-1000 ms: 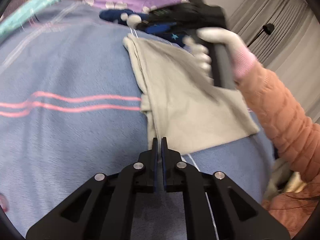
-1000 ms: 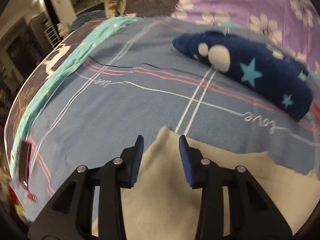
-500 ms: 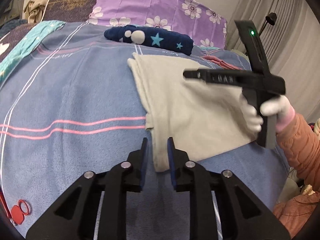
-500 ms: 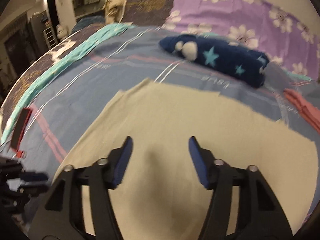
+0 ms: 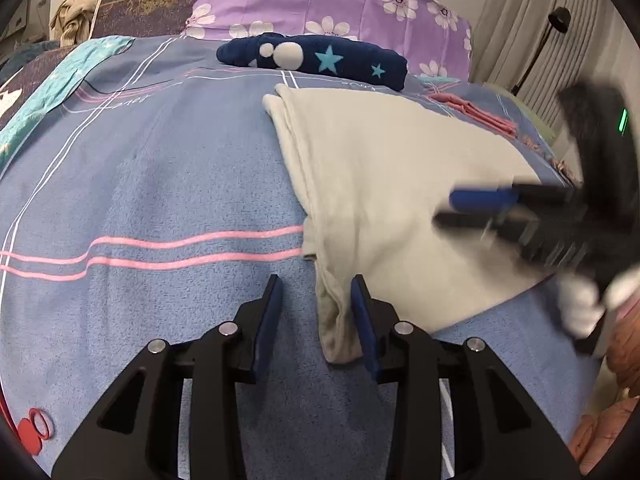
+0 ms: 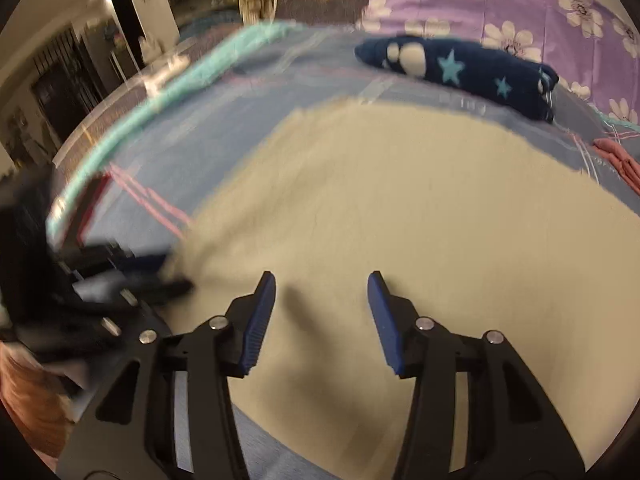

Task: Fold small clothes
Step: 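Fold the shirt edge over with the left gripper and release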

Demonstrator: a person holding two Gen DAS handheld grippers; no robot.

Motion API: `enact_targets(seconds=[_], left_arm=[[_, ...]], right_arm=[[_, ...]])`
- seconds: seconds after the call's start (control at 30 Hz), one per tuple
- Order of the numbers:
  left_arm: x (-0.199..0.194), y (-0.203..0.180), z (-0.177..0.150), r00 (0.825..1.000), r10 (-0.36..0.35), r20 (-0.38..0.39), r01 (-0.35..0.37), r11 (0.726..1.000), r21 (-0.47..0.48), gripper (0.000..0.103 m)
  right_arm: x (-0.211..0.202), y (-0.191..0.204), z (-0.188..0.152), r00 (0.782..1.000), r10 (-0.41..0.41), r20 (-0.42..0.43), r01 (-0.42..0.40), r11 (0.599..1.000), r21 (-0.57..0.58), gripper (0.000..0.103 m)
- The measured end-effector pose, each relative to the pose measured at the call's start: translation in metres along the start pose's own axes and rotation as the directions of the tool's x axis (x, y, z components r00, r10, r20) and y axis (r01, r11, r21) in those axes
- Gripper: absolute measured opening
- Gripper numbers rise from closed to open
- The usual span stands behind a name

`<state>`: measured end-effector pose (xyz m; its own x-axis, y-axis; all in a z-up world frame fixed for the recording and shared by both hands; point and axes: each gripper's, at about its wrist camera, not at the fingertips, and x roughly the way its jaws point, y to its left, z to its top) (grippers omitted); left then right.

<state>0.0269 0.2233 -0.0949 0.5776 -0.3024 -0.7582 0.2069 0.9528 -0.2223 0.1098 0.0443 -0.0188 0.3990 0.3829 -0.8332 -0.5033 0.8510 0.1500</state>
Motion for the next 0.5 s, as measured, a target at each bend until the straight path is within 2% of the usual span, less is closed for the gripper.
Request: enact_targets(seconds=[0.1, 0.17, 0.23, 0.33, 0.43, 0.5], left_arm=[[-0.002, -0.003, -0.001, 1.0, 0.023, 0.001, -0.023, 1.0, 0.013, 0.037], [-0.004, -0.002, 0.0, 1.0, 0.011, 0.002, -0.011, 1.0, 0.0, 0.038], [-0.005, 0.001, 0.005, 0.999, -0.043, 0.007, 0.043, 0.998, -0.039, 0.038], [-0.002, 0.007, 0.017, 0.993, -0.118, 0.024, 0.119, 0.99, -0.076, 0.039], [0.014, 0.018, 0.036, 0.992, -0.129, -0.004, 0.128, 0.986, -0.109, 0.04], [0.026, 0.028, 0.046, 0.985, -0.171, -0.022, 0.166, 0.974, -0.151, 0.041]], right_arm=[[-0.003, 0.006, -0.01, 0.999, -0.032, 0.028, 0.032, 0.999, -0.029, 0.05], [-0.013, 0.004, -0.01, 0.999, 0.001, 0.048, -0.001, 1.0, 0.007, 0.05], [-0.024, 0.0, -0.014, 0.998, 0.029, 0.064, -0.031, 0.999, 0.035, 0.05], [-0.04, 0.0, -0.025, 0.995, -0.001, 0.101, -0.001, 1.0, 0.02, 0.052], [-0.051, 0.012, -0.038, 0.99, -0.05, 0.131, 0.058, 0.996, -0.062, 0.053], [-0.054, 0.027, -0.047, 0.991, -0.036, 0.128, 0.052, 0.99, -0.129, 0.055]])
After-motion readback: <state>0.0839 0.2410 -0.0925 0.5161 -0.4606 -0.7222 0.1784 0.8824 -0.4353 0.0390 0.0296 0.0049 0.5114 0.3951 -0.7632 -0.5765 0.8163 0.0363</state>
